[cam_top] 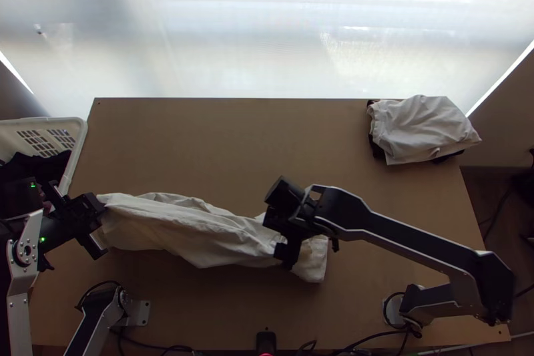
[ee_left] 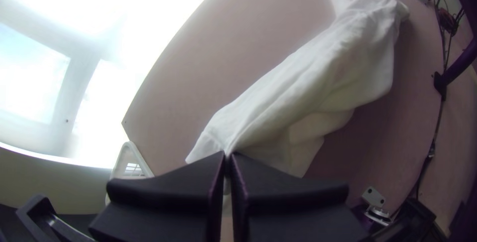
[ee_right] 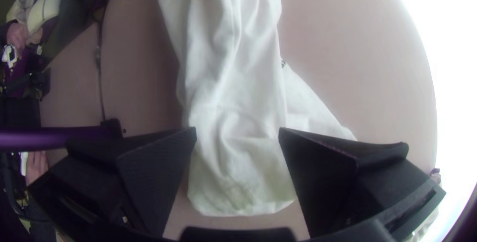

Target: Fold the t-shirt

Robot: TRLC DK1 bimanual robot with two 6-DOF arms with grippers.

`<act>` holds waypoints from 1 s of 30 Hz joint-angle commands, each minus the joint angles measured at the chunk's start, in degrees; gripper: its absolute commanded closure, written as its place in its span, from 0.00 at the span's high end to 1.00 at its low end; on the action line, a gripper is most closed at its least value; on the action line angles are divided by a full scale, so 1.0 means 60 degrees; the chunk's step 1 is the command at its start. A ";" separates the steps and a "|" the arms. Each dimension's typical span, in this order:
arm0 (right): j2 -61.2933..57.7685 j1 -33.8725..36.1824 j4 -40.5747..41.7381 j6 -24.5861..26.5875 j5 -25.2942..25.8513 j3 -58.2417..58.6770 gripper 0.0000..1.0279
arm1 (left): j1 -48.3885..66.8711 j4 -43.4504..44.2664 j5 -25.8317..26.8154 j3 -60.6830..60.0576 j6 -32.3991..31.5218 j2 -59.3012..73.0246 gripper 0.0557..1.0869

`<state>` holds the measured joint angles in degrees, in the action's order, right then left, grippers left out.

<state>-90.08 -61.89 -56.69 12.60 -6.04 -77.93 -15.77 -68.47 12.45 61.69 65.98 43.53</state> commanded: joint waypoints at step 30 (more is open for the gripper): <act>0.0292 -0.0012 0.0966 0.0654 -0.0487 0.0171 0.03 | -0.0316 0.0103 -0.0068 0.0690 -0.0010 0.0099 0.04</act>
<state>-94.45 -62.98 -46.39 15.73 -8.45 -73.67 -17.47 -67.81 11.97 64.05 66.19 43.97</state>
